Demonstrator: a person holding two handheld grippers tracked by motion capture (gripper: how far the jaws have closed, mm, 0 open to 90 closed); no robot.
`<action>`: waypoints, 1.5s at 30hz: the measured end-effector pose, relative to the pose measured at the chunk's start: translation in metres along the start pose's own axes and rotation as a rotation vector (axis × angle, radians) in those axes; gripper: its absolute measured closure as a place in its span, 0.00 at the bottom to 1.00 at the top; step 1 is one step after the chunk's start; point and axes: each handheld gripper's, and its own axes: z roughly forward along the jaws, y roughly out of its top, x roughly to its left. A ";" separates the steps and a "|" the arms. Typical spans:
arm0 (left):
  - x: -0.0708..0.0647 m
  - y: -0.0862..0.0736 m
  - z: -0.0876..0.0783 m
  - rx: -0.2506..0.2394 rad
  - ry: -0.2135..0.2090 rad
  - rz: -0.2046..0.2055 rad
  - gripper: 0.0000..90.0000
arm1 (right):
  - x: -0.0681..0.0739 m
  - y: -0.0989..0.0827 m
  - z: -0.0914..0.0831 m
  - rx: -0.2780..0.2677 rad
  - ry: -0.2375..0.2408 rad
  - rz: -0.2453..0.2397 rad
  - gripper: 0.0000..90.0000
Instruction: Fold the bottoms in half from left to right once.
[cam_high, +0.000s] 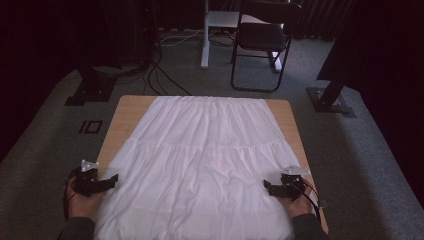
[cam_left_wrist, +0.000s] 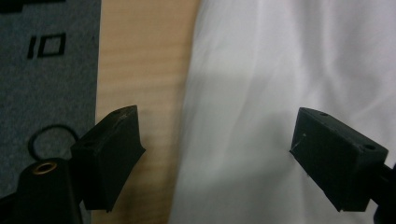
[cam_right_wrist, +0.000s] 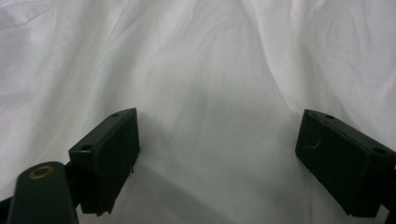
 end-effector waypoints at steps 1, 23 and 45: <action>0.001 -0.002 0.001 0.003 0.002 -0.007 0.18 | 0.000 0.000 0.000 0.000 0.000 0.000 0.14; -0.023 0.005 -0.008 0.031 0.057 0.227 0.98 | -0.002 -0.001 -0.010 -0.014 0.009 0.011 0.55; 0.114 0.030 -0.018 0.092 0.461 0.002 0.98 | -0.057 -0.028 -0.052 0.077 -0.155 0.099 0.97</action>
